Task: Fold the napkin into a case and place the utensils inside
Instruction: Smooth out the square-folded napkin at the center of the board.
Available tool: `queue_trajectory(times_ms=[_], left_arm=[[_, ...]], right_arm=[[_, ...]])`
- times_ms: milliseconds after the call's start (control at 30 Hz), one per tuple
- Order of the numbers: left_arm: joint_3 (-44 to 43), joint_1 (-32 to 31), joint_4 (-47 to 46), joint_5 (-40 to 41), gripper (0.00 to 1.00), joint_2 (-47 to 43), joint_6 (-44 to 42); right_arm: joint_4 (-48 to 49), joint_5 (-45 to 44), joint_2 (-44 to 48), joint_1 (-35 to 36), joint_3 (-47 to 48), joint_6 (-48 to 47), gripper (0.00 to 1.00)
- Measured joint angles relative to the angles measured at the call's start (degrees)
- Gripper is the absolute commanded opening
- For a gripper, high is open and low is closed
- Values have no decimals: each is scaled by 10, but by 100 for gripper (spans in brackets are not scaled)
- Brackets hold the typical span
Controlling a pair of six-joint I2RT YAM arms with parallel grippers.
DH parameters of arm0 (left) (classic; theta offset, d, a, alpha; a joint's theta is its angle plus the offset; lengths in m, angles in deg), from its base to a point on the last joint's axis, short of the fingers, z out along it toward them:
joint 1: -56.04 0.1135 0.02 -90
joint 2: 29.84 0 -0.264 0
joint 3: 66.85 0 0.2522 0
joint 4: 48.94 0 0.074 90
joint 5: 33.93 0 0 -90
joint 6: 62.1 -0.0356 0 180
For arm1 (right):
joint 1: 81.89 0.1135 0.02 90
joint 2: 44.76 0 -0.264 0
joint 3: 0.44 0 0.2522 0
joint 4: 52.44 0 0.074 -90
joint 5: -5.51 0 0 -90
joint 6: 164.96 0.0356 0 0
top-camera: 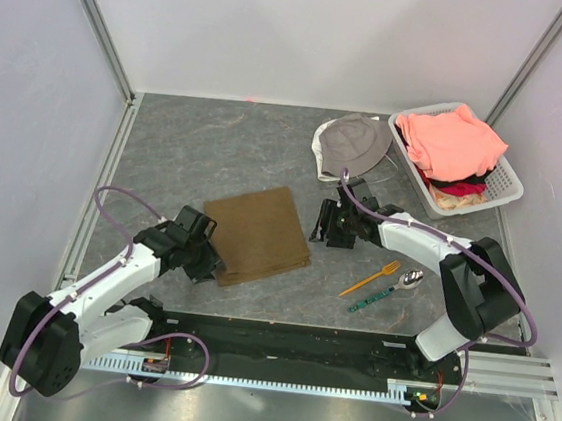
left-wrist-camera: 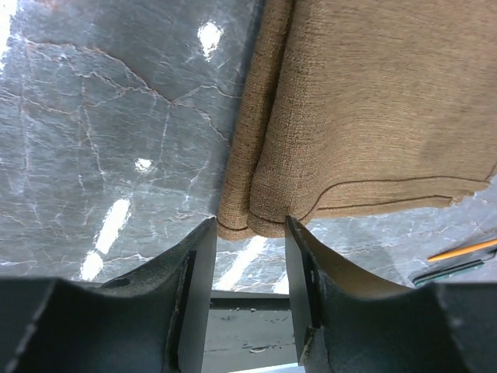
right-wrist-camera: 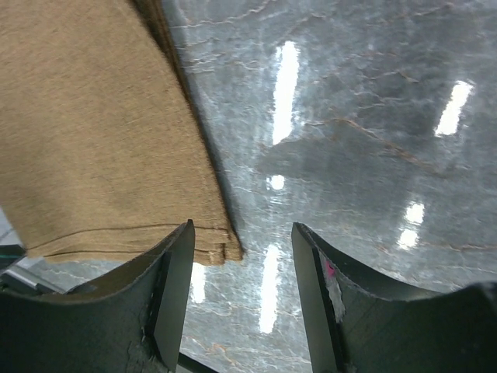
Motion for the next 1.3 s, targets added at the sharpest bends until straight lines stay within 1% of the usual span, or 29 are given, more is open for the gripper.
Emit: queue_trajectory(times_ms=[133,267,300,367,400,500,600,733,800,867,1300], left_arm=[[8,1,-17,-13,45,4,0],[13,1,-40,-26,40,12,0],[14,1,-45,-29,35,15,0],[17,1,-53,-31,31,20,0],[18,1,-55,-32,25,22,0],[21,1,-58,-35,17,21,-1],[24,1,-61,-36,13,14,-1],[30,1,-64,-40,8,-5,-1],[34,1,-66,-41,4,-7,-1],[39,1,-65,-43,2,-8,-1],[49,1,-66,-54,2,-37,-1]], right_arm=[[11,11,-2,0,0,2,61],[21,22,-10,0,0,3,60],[23,23,-11,0,0,4,60],[27,26,-15,0,0,7,59],[30,28,-16,0,-1,8,58],[35,34,-16,0,-7,13,56],[36,39,-16,0,-14,17,52],[35,40,-16,0,-26,20,44],[34,40,-16,0,-29,22,43],[34,42,-16,3,-31,25,42],[48,65,-16,18,-35,52,41]])
